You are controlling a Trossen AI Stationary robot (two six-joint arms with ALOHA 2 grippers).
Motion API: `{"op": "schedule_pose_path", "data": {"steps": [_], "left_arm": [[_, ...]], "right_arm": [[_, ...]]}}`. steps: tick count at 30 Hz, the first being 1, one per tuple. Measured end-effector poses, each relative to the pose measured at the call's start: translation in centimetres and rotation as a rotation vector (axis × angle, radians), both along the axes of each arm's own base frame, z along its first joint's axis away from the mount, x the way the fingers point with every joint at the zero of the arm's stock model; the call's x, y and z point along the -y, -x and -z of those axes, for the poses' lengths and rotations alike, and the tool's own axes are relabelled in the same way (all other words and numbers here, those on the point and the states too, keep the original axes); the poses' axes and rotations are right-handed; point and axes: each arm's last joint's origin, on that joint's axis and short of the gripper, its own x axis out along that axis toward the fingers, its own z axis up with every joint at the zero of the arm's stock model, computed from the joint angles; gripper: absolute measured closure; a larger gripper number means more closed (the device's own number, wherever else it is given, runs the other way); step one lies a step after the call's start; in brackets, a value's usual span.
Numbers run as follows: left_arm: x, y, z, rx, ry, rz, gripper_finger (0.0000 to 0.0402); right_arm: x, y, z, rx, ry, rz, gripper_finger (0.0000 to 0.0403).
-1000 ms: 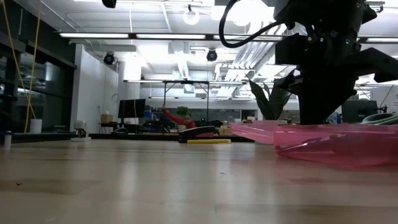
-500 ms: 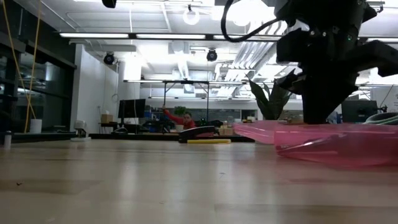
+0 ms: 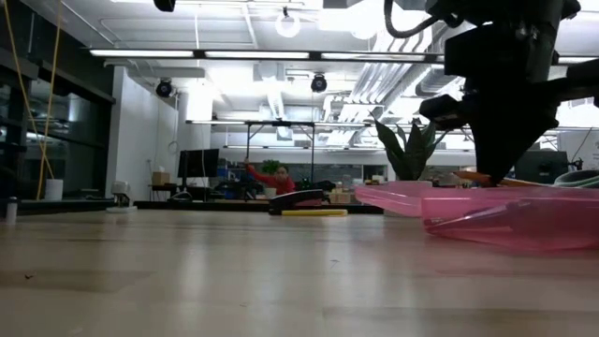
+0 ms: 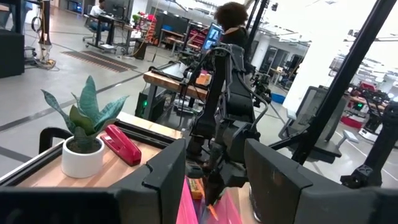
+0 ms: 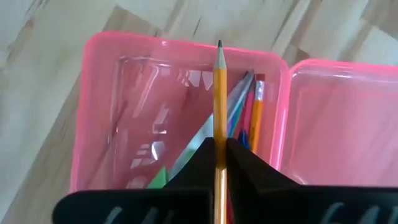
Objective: Pack school essentials
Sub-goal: Put the orange pencil into the pink supply box
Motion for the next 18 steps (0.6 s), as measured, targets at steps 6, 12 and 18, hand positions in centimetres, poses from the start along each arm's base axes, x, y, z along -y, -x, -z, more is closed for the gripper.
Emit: {"op": "schedule_pose_path", "data": {"steps": [6,12,18], "left_arm": [[0.0,0.0,0.0,0.0,0.0,0.0,0.0249],[0.0,0.0,0.0,0.0,0.001,0.0,0.0249],[0.0,0.0,0.0,0.0,0.001,0.0,0.0249]], "right_arm": [[0.13,0.43,0.15,-0.043,0.033,-0.059,0.0401],[-0.01,0.04,0.01,-0.003,0.004,-0.045,0.0402],[-0.12,-0.27,0.13,0.012,-0.013,-0.044,0.0402]]}}
